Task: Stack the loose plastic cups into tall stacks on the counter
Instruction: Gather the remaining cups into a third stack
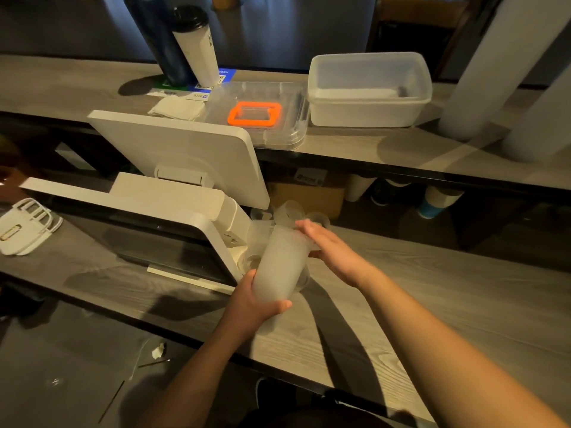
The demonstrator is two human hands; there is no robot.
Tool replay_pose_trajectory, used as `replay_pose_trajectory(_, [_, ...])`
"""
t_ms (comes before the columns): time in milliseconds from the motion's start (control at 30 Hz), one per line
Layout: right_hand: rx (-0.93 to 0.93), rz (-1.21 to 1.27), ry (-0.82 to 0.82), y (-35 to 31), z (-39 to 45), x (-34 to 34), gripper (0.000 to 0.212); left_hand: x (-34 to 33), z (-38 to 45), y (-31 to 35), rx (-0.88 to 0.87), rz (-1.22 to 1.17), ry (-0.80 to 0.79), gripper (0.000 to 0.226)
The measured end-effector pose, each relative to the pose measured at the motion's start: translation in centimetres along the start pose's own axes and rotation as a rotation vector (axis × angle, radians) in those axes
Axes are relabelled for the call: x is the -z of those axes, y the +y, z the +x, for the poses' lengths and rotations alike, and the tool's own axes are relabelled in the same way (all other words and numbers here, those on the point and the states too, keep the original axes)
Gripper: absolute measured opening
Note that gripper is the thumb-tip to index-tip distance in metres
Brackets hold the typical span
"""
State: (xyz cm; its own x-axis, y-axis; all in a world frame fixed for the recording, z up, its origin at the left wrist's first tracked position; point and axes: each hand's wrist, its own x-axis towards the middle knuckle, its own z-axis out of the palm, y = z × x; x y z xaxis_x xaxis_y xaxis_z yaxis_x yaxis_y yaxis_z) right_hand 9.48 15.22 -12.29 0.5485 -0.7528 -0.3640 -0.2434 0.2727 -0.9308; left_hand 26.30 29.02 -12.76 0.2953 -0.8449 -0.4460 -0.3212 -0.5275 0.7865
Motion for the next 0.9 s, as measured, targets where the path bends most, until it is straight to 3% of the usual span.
replay_pose_trajectory(133, [-0.038,0.084,0.139,0.7,0.5,0.2,0.074,0.0,-0.3,-1.0,0.067,-0.151,0.029,0.091])
replay_pose_trajectory(300, [-0.126,-0.145,0.175,3.5,0.7,-0.2,0.069,-0.2,-0.8,-2.4,0.123,-0.209,0.051,0.091])
replay_pose_trajectory(567, [-0.130,-0.445,0.078,7.2,2.2,-2.6,0.110,-1.0,-1.1,-3.0,0.169,-0.260,0.080,0.081])
replay_pose_trajectory(767, [-0.139,-0.527,0.146,8.1,2.9,-2.9,0.075,-1.2,-1.2,-3.3,0.203,-0.279,0.127,0.079])
replay_pose_trajectory(900, [-0.112,-0.546,0.183,8.6,2.1,-1.3,0.069,-1.2,-1.3,-3.5,0.213,-0.252,0.137,0.084])
